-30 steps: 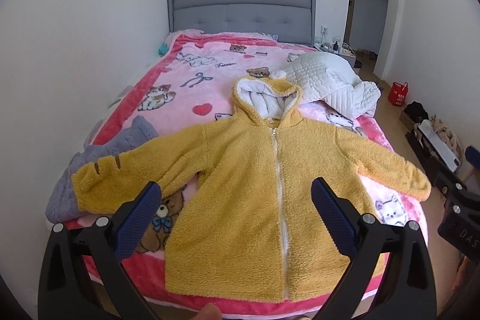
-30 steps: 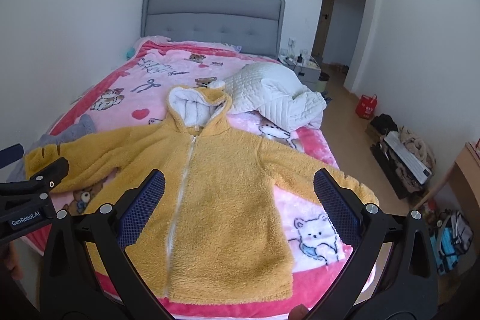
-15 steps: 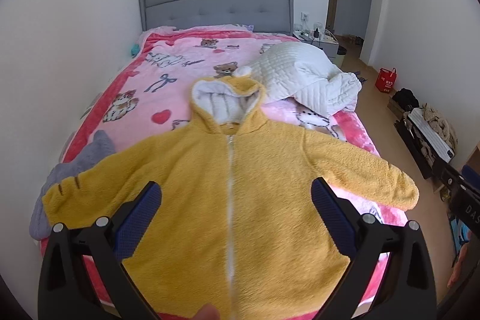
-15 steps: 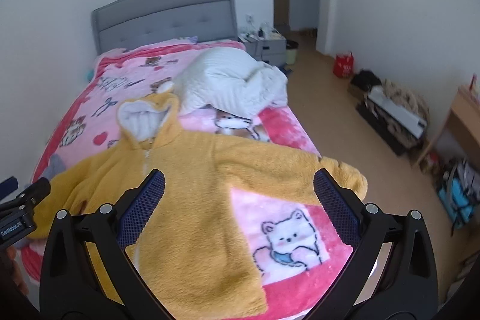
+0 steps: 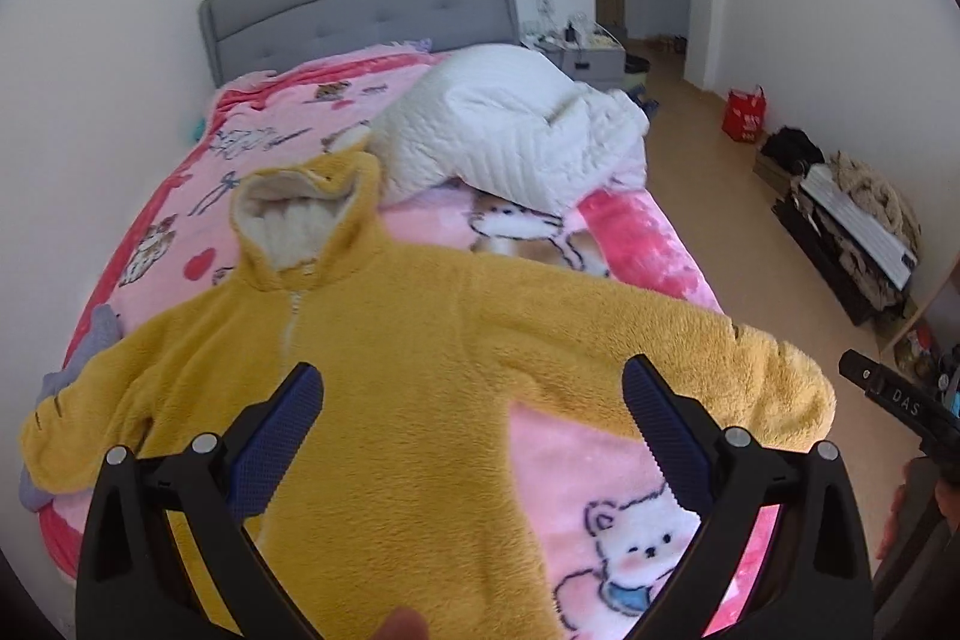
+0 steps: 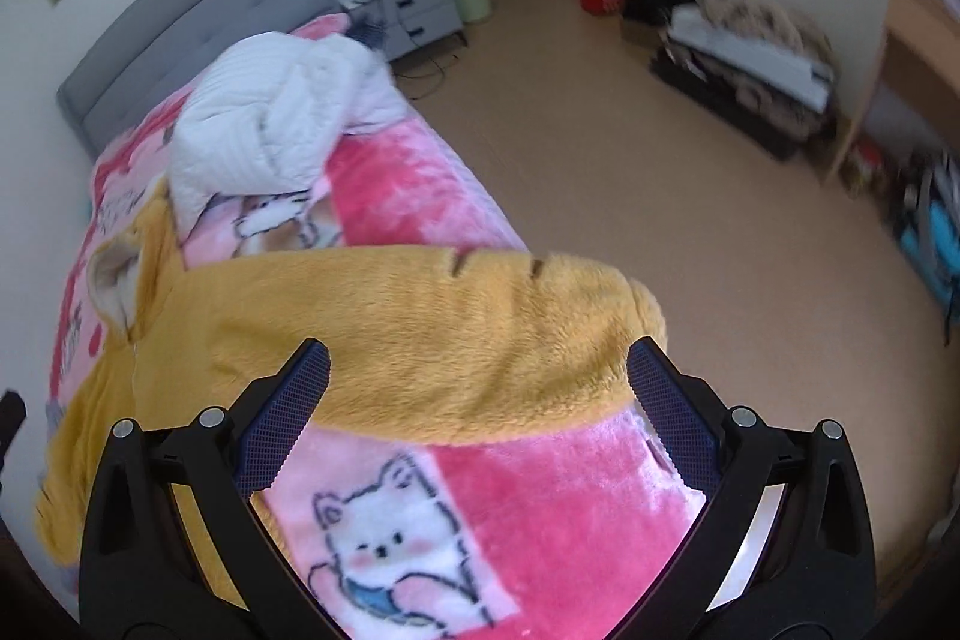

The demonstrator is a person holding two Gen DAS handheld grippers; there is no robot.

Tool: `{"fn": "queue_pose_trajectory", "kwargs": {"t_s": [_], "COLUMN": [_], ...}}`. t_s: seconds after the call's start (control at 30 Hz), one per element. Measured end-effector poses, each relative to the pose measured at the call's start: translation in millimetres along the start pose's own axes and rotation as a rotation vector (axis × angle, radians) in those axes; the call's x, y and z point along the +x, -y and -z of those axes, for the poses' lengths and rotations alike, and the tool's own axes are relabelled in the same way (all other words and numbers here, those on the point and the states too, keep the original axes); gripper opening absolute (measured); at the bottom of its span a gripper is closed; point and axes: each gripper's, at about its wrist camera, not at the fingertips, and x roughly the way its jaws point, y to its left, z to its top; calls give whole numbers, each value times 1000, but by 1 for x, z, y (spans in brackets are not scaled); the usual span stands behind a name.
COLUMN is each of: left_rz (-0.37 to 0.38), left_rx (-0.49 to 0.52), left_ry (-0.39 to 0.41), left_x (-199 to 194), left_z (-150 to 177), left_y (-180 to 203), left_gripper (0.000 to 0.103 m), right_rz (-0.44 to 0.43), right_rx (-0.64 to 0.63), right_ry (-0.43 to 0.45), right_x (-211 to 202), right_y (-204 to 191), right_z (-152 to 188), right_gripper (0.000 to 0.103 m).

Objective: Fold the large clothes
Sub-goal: 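Reach the right gripper to a yellow sleeve cuff and close on it, then carry the held sleeve across the jacket body and open the right gripper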

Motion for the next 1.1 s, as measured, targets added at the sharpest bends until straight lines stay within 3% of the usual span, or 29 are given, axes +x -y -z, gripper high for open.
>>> {"fn": "queue_pose_trajectory", "kwargs": {"t_s": [0.17, 0.33, 0.37, 0.4, 0.47, 0.5, 0.8, 0.93, 1.1], "left_rz": [7, 28, 20, 17, 20, 17, 2, -9, -49], "left_rx": [134, 192, 193, 195, 205, 206, 197, 127, 30], "left_ry": [0, -35, -36, -44, -75, -80, -78, -73, -55], "left_x": [35, 65, 68, 71, 78, 79, 72, 61, 50], "left_z": [8, 22, 25, 28, 32, 34, 25, 17, 22], "left_y": [34, 46, 45, 43, 42, 41, 29, 7, -50], "left_gripper": [98, 98, 98, 98, 98, 98, 98, 98, 98], "right_rz": [10, -116, -132, -144, -148, -159, -304, -400, -554], "right_rx": [196, 312, 292, 268, 192, 166, 74, -32, -167], "right_ry": [-32, -97, -102, -92, -74, -65, 49, 95, 125], "right_x": [69, 131, 139, 141, 139, 135, 75, 36, -10], "right_y": [75, 116, 116, 114, 104, 100, 54, 5, -96], "right_z": [10, 22, 23, 23, 22, 20, -5, -25, -41], "right_gripper": [95, 95, 87, 65, 36, 28, 20, 20, 20]}}
